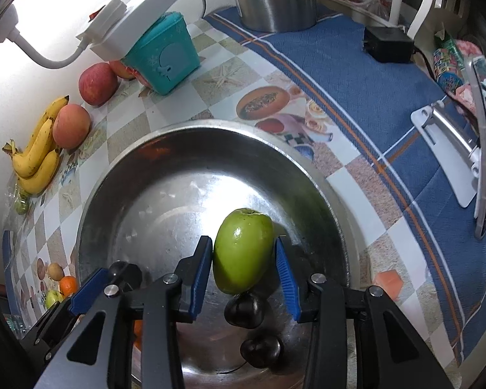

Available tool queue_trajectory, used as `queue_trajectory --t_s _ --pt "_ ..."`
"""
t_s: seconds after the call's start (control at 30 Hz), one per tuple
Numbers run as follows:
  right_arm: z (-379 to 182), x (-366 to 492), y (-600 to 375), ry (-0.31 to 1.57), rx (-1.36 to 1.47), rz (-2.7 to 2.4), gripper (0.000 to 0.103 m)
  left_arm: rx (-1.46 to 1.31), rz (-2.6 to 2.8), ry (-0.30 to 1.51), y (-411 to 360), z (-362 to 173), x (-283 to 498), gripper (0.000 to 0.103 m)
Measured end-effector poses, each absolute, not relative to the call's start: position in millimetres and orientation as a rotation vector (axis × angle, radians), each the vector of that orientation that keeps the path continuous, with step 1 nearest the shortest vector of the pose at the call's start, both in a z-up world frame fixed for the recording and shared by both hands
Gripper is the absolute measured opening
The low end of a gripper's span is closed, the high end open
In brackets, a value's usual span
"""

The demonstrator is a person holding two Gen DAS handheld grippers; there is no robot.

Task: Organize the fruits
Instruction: 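Open the left tool releasing the plum while the right tool releases the pear into the bowl, then withdraw both open tools from the bowl toward the remaining fruit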

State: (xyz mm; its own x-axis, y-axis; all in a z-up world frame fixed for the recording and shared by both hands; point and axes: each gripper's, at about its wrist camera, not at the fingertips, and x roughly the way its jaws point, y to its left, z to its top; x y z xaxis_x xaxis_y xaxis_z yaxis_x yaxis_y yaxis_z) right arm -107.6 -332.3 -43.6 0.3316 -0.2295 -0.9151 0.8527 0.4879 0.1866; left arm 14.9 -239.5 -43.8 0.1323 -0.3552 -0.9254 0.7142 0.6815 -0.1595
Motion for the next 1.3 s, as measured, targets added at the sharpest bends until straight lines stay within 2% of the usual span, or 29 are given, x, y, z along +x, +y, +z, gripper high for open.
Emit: queue_trajectory --t_s 0.57,1.3 --pt "2 -117 -327 0.909 0.686 -0.825 0.043 0.322 -0.782 1.167 -219 -3 21 0.048" --pt "6 -102 -304 0.952 0.628 -0.758 0.043 0.127 -0.577 1.275 -151 -6 66 0.048"
